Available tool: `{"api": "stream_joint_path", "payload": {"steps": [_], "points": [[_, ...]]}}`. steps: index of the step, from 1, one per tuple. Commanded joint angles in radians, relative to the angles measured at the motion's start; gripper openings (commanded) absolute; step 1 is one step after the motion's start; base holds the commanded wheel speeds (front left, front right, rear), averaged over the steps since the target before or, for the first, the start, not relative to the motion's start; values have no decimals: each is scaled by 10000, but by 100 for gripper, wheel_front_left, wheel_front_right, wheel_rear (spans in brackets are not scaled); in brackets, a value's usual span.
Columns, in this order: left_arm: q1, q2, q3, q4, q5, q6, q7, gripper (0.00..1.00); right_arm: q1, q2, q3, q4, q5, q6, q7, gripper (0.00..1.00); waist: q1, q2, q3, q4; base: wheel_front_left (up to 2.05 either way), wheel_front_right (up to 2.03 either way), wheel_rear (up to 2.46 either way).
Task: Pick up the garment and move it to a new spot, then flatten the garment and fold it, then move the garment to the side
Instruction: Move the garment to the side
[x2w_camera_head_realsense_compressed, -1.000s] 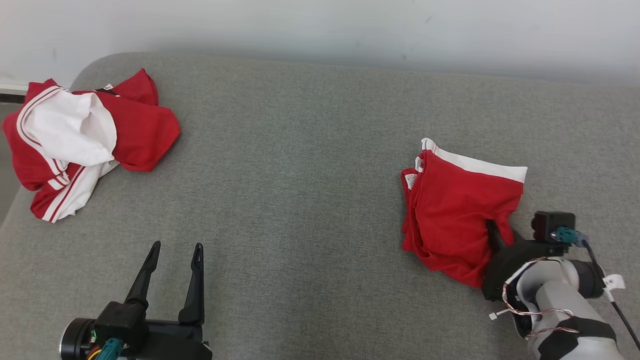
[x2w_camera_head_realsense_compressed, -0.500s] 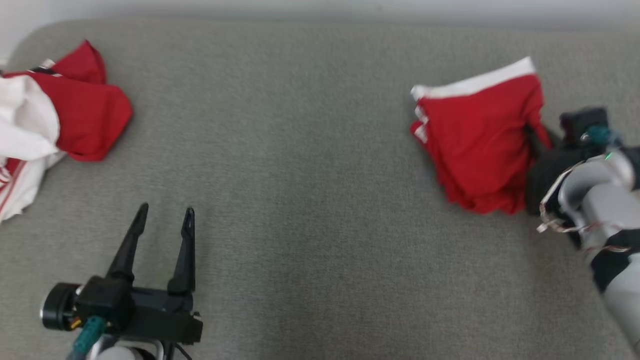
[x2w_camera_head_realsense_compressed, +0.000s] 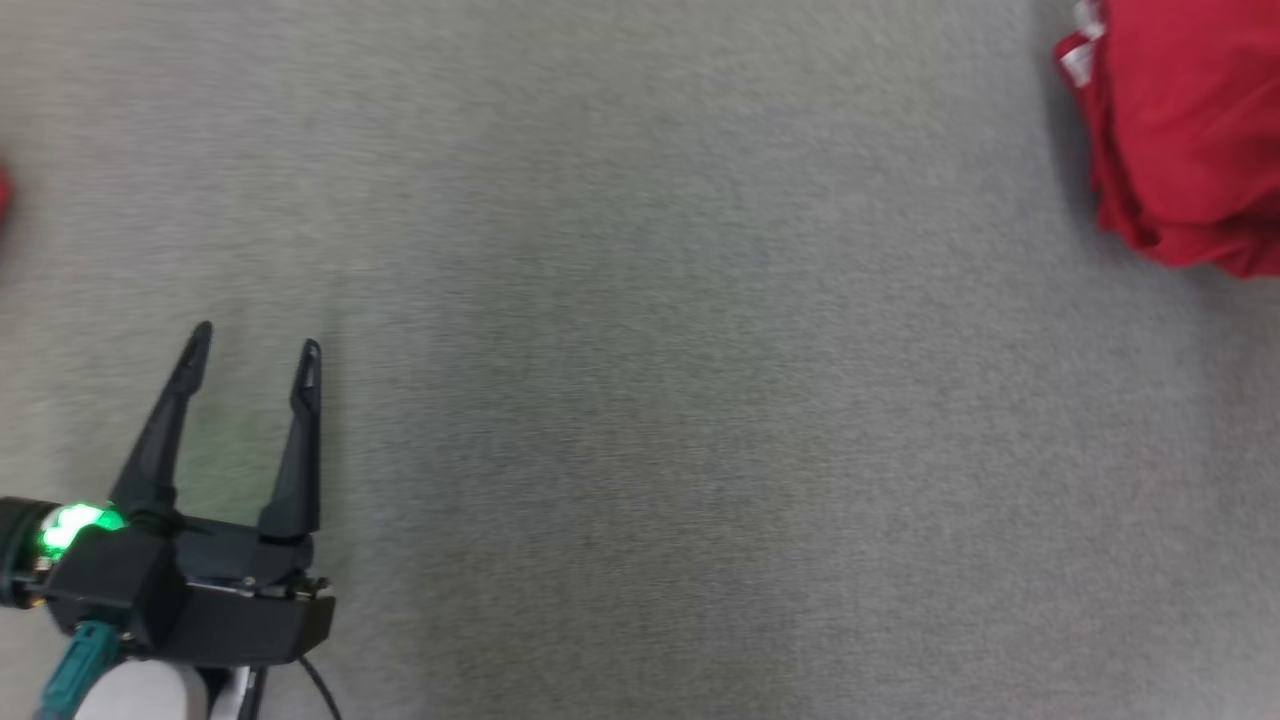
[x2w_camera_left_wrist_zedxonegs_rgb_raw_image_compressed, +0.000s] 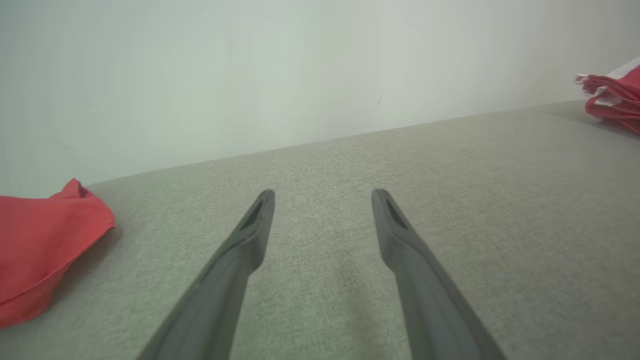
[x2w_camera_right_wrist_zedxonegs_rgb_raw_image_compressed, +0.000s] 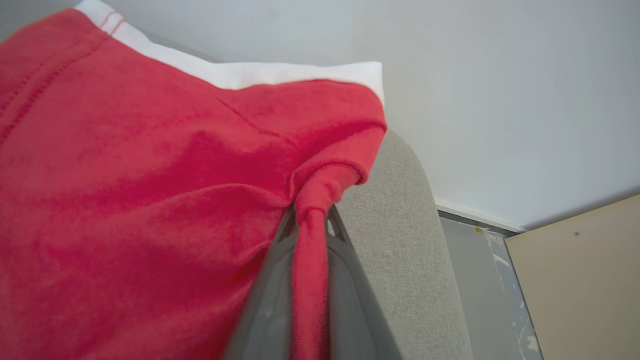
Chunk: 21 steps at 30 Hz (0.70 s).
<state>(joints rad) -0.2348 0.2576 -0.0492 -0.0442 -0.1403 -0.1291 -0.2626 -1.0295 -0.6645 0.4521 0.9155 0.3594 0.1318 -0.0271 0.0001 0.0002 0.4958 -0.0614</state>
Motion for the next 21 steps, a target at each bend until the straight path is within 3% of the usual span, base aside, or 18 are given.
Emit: {"api": "stream_joint_path", "payload": {"steps": [1, 9, 18, 19, 21], "points": [[28, 70, 46, -60, 93, 39, -27, 100, -136, 6, -9, -44, -19, -21, -49, 0, -1, -2, 690, -705, 0, 0, 0], [344, 497, 286, -925, 54, 130, 313, 100, -987, -481, 89, -85, -342, -21, 170, 0, -1, -2, 1143, -1077, 0, 0, 0], [515, 605, 337, -1450, -39, 239, 513, 100, -1990, -588, 103, 381, -1030, -21, 442, 0, -1, -2, 1378, -909, 0, 0, 0], [512, 602, 328, -1466, -45, 265, 515, 100, -2068, -578, 78, 468, -1172, -21, 450, 7, -1, -2, 1396, -882, 0, 0, 0], [480, 582, 331, -1477, -49, 308, 484, 100, -2171, -521, 4, 670, -1345, -21, 452, 73, -1, -2, 1415, -827, 0, 0, 0]]}}
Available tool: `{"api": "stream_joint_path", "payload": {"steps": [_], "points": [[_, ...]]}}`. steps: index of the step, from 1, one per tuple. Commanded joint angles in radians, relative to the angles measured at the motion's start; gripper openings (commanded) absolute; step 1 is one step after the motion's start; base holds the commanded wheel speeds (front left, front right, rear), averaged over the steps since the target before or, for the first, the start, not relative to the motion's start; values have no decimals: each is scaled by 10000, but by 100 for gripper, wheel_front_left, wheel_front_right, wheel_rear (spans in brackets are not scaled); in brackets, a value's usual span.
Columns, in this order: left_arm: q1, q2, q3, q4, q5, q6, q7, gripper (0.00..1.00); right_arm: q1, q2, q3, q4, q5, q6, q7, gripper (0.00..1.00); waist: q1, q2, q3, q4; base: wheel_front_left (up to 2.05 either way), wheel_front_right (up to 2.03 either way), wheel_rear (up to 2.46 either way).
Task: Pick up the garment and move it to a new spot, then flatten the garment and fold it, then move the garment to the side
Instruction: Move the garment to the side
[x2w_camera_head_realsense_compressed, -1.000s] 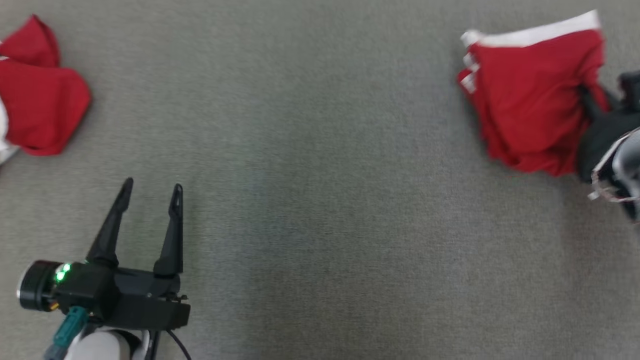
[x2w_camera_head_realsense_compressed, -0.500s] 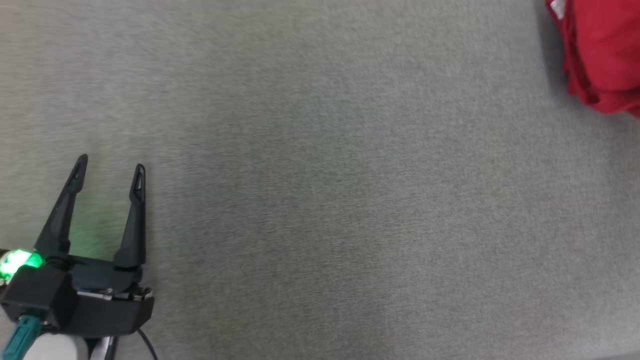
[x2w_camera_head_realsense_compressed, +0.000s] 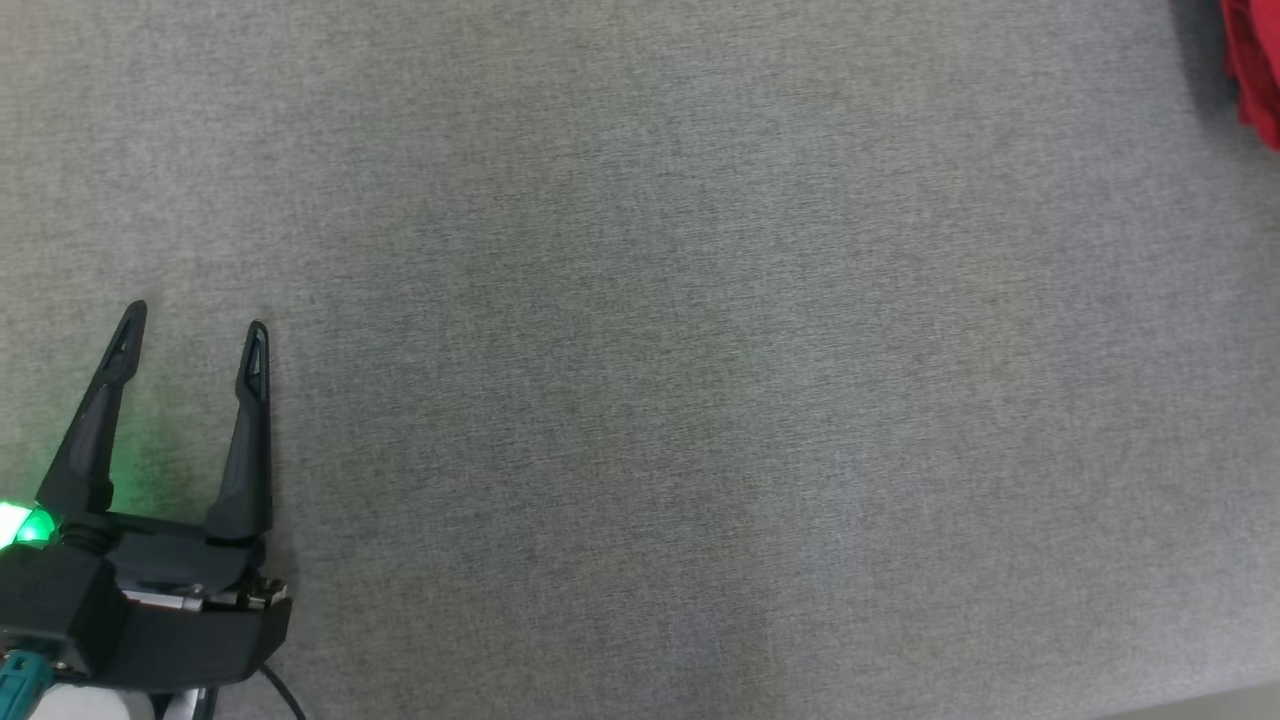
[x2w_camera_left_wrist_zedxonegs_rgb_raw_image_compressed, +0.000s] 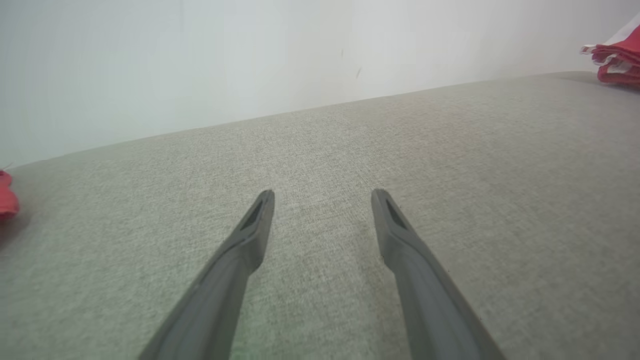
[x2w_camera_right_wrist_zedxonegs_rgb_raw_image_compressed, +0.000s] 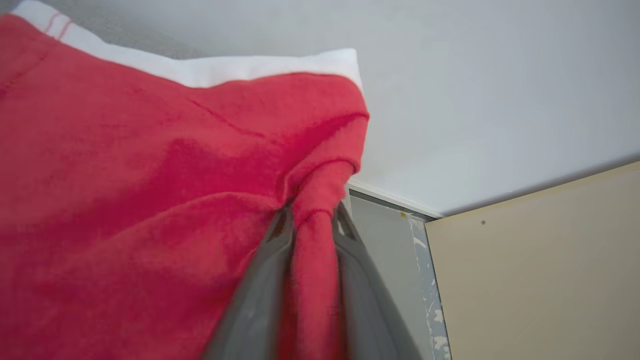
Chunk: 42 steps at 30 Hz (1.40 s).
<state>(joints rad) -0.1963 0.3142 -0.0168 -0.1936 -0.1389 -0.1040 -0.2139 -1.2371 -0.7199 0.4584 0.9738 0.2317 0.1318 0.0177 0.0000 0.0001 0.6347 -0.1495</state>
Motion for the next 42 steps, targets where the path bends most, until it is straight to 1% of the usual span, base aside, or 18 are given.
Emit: {"api": "stream_joint_path", "payload": {"steps": [1, 5, 7, 12, 16, 17, 22, 27, 30, 35, 42], "points": [[69, -6, -15, 52, -64, 67, -26, 100, -132, 32, -142, 187, -175, -21, -45, 100, 0, -1, 10, 96, 0, 0, 0], [52, -183, -80, 343, -149, 131, -142, 100, -227, 108, -602, 346, -474, -21, -650, 100, 0, -1, -324, 255, 0, 0, 0], [146, -311, -126, 594, -227, 157, -250, 100, -18, 260, -777, 375, -581, -21, -1043, 100, 0, -1, -720, 354, 0, 0, 0], [629, -614, 28, 1272, -487, 311, -423, 100, 697, 984, -1270, -10, -265, -21, -2237, 100, 0, -1, -2029, 506, 0, 0, 0], [1131, -823, 263, 1726, -735, 415, -493, 100, 1686, 1777, -1600, -778, 0, -21, -2692, 100, 0, -1, -3061, 577, 0, 0, 0], [1131, -823, 263, 1726, -735, 415, -493, 100, 1686, 1777, -1600, -778, 0, -21, -2692, 100, 0, -1, -3061, 577, 0, 0, 0], [1609, -1066, 358, 2123, -814, 444, -525, 100, 3522, 2529, -2447, -2284, 205, -21, -2827, 100, 0, -1, -4062, 782, 0, 0, 0], [1845, -1244, 366, 2371, -776, 361, -515, 100, 5833, 3316, -3411, -4253, -6, -21, -2813, 100, 0, -1, -4723, 1001, 0, 0, 0], [1915, -1291, 392, 2512, -742, 297, -516, 100, 7178, 3796, -3837, -5212, -106, -21, -2817, 100, 0, -1, -5042, 1116, 0, 0, 0], [2084, -1392, 434, 2709, -713, 243, -518, 100, 9141, 4491, -4254, -6432, -109, -21, -2754, 100, 0, -1, -5438, 1238, 0, 0, 0], [2212, -1562, 524, 2878, -662, 190, -519, 100, 11236, 5152, -4685, -7794, -269, -21, -2581, 100, 0, -1, -5671, 1360, 0, 0, 0]]}}
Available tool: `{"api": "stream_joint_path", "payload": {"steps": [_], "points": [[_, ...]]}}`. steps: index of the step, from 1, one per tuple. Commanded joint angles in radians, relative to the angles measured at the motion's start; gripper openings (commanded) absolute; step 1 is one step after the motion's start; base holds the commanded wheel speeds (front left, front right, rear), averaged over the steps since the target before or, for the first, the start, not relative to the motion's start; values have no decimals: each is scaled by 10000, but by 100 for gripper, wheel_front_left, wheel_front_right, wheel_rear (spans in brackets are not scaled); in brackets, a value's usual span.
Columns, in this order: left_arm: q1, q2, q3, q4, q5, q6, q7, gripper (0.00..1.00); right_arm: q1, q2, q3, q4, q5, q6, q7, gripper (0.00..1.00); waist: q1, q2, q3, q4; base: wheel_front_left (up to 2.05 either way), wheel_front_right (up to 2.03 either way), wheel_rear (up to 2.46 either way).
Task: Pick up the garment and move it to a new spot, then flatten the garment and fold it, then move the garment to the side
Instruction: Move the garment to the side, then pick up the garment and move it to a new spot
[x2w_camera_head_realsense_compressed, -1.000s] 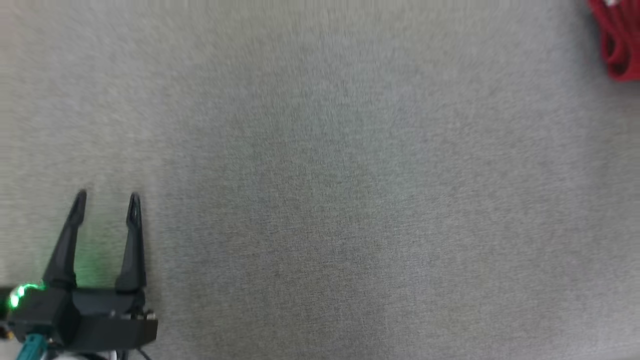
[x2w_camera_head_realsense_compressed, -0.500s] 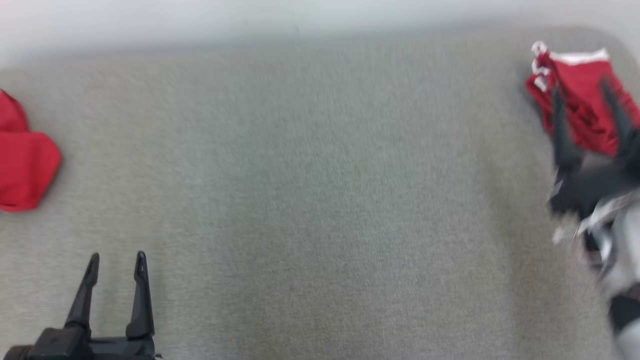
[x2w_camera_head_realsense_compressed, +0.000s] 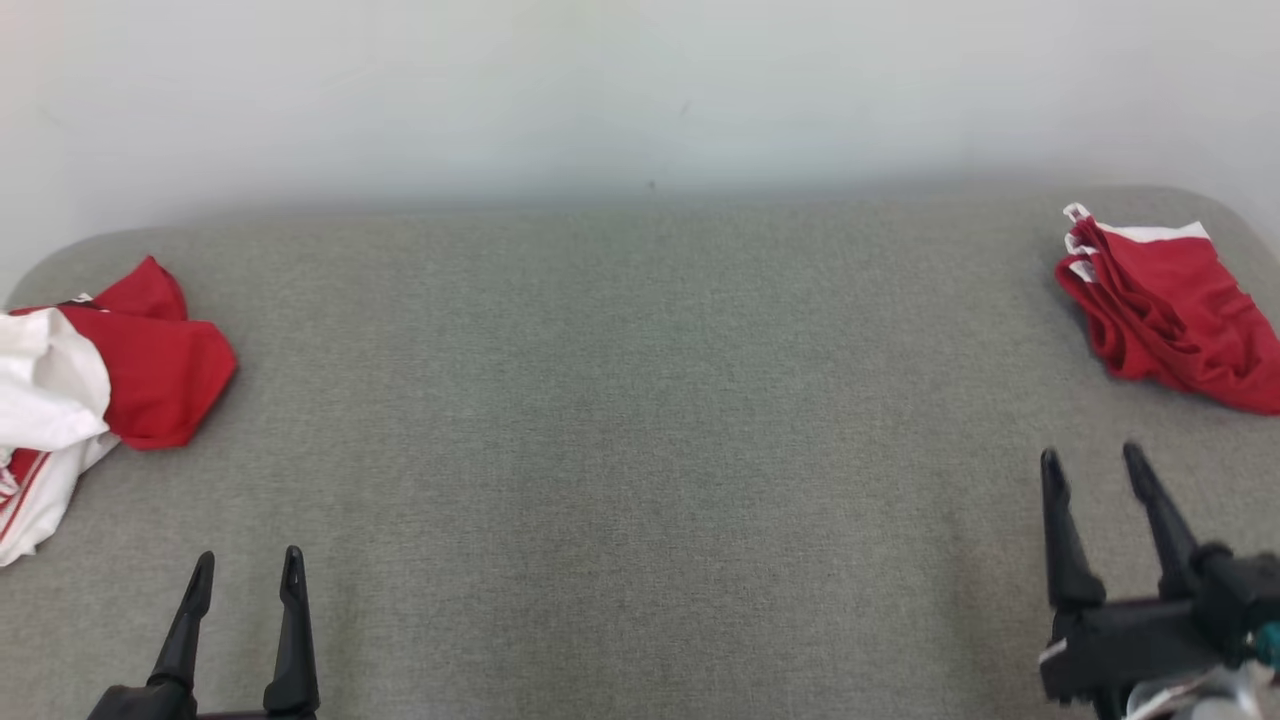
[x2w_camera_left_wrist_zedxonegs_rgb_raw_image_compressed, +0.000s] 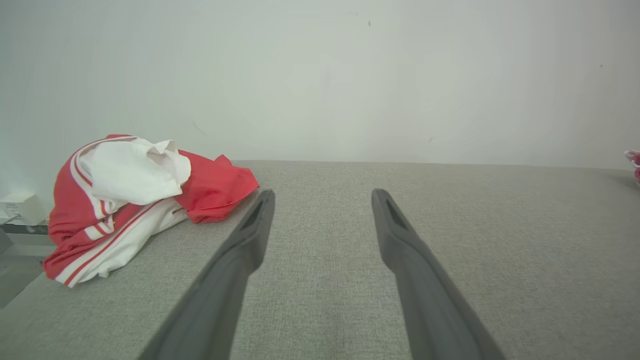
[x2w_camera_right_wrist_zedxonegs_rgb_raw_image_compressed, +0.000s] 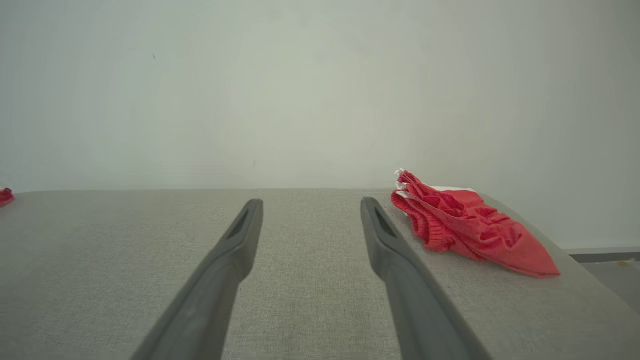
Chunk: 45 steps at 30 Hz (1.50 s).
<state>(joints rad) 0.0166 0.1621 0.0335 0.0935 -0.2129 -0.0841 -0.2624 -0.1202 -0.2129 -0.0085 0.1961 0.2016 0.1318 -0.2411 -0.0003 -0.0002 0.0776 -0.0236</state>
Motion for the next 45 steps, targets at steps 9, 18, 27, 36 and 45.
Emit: {"api": "stream_joint_path", "payload": {"steps": [9, 18, 27, 36, 45], "points": [[-78, -163, 91, 324, 171, -111, -33, 100, 1492, 705, -414, -874, -106, -22, 351, 100, 3, 2, -326, 889, 0, 0, 0], [-272, -215, 273, 640, 105, -81, -33, 100, 1916, 1196, -338, -763, 34, -22, 299, 100, 3, 2, -307, 2864, 0, 0, 0], [-273, -115, 541, 922, 101, -59, -33, 100, 1900, 1410, -133, -451, -98, -22, 288, 100, 3, 2, -269, 4683, 0, 0, 0], [107, -312, 1085, 616, -21, 186, -33, 100, 1359, 1272, 371, -206, -152, -22, 515, 100, 3, 2, 63, 5650, 0, 0, 0], [546, -549, 1615, 132, -57, 252, -34, 100, 595, 940, 1008, 310, 49, -22, 501, 100, 3, 2, 279, 5733, 0, 0, 0]]}}
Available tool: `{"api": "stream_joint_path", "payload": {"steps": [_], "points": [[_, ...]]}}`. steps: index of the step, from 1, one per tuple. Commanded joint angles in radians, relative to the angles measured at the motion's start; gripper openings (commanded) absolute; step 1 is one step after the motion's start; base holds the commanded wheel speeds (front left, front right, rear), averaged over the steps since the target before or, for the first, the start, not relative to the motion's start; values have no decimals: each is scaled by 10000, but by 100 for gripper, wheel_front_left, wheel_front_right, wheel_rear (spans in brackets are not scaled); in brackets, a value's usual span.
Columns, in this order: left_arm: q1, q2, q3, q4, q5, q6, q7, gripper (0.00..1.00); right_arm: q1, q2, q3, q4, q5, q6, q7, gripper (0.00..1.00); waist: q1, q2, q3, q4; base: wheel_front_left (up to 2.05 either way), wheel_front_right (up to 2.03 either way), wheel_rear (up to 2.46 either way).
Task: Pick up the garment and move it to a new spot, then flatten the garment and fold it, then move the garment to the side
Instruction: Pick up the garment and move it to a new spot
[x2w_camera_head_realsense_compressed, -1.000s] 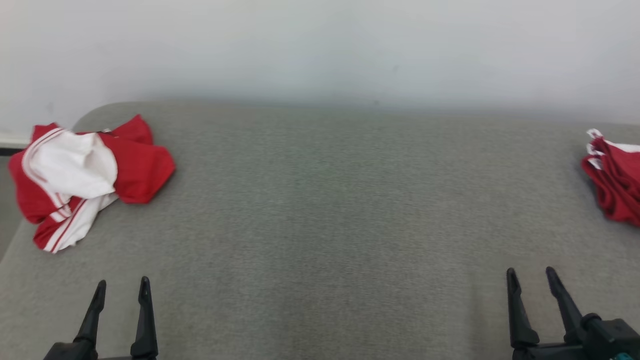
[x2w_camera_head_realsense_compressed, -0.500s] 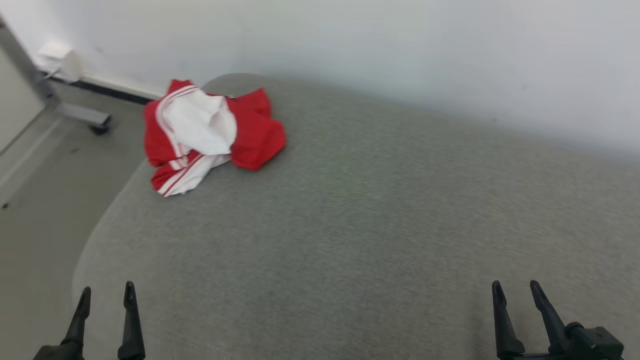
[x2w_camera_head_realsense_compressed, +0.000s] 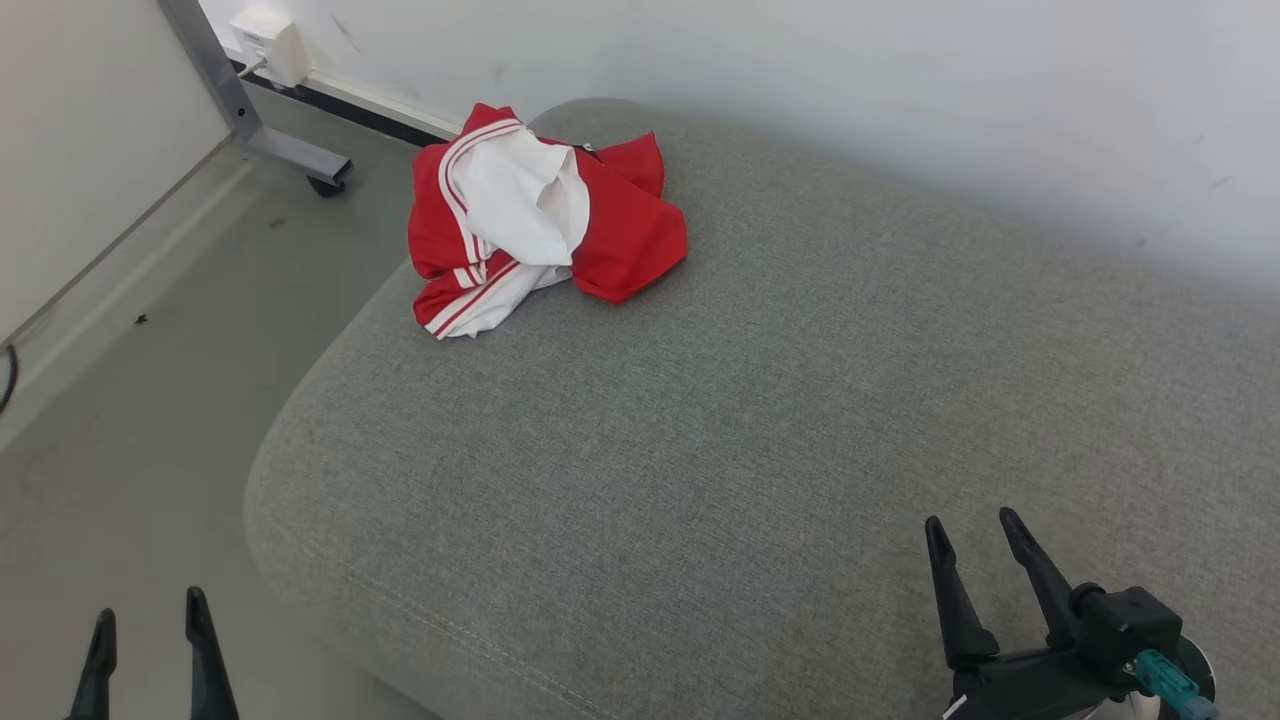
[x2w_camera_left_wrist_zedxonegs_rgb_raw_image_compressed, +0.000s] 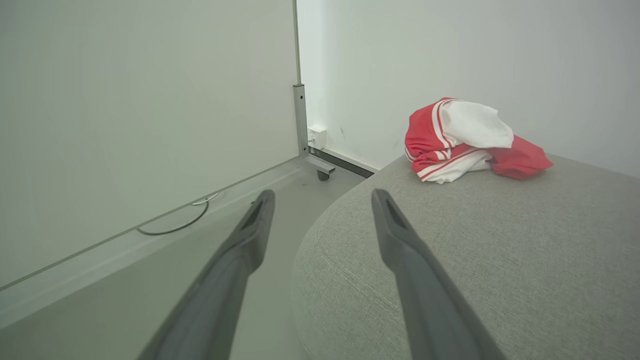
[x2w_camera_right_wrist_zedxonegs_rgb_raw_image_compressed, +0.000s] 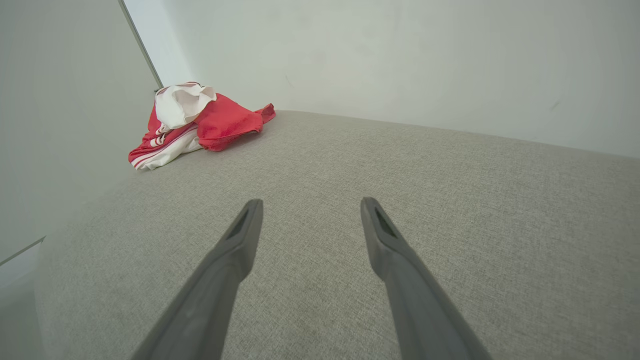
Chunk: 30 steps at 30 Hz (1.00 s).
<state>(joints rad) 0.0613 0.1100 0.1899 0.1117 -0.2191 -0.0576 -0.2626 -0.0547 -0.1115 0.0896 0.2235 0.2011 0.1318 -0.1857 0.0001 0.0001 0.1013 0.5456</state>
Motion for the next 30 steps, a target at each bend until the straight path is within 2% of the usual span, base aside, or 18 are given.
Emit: {"api": "stream_joint_path", "payload": {"steps": [1, 7, 11, 20, 30], "points": [[127, -47, 80, -56, 15, -11, -32, 100, -89, -89, 59, 87, 82, -22, -69, 100, -1, -1, 36, 38, 0, 0, 0], [-331, -64, -26, 144, 106, -158, -33, 100, 9, -163, -131, 261, 105, -22, -204, 100, -1, -1, -50, -38, 0, 0, 0], [-1224, 212, -278, 651, 64, -352, -32, 100, 295, -141, -618, 99, -41, -22, -301, 100, -1, -1, -101, -165, 0, 0, 0], [-3941, 977, -210, 1604, -526, -545, 87, 100, -25, -349, -923, -842, -498, -22, 129, 100, -1, -1, 925, -1914, 0, 0, 0], [-7007, 2524, 260, 2859, -1123, -629, 637, 100, -426, -439, -1537, -2196, -913, -22, 435, 100, -1, -1, 2779, -4275, 0, 0, 0]]}}
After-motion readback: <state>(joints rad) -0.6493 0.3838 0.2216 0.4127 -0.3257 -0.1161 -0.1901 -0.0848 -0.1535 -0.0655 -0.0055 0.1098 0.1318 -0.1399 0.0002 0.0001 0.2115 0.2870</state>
